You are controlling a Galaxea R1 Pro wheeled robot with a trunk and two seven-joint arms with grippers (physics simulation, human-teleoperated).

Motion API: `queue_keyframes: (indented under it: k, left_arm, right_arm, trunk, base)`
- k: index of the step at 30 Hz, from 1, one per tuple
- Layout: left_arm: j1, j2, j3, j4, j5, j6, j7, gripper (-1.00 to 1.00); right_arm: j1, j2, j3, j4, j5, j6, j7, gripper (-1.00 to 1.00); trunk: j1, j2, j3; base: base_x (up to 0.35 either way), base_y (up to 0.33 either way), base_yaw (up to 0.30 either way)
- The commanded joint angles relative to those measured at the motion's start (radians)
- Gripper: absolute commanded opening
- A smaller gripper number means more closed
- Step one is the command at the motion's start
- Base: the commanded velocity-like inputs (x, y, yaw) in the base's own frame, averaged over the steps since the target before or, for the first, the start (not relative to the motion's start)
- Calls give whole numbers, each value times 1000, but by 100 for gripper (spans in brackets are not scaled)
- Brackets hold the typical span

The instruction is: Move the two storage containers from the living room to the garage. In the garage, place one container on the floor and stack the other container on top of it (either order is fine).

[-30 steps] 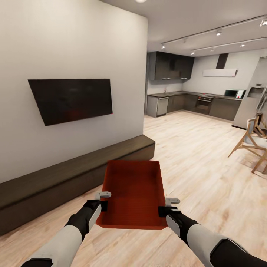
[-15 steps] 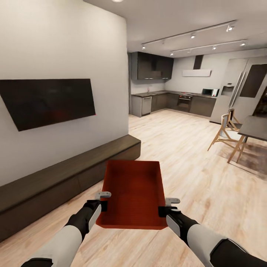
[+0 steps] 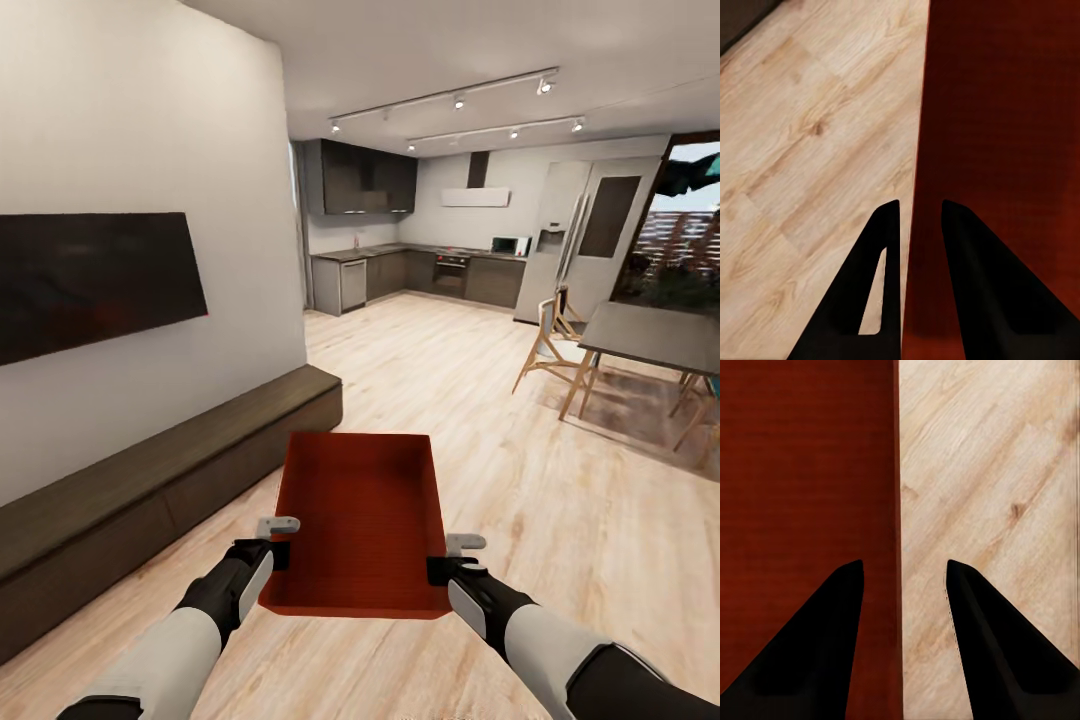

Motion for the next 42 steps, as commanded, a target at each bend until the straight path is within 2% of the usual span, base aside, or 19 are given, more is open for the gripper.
queue_keyframes:
  k: [1, 42]
  left_arm:
    - [-1, 2, 16, -1, -16, 10, 10, -100]
    - [-1, 2, 16, -1, -16, 10, 10, -100]
  right_arm:
    - [-1, -1, 36, -8, 2, 7, -3, -100]
    - [-1, -2, 36, -8, 2, 7, -3, -100]
  trunk:
    - [1, -2, -2]
    - [1, -2, -2]
  base:
    - [0, 0, -287]
    - [0, 0, -286]
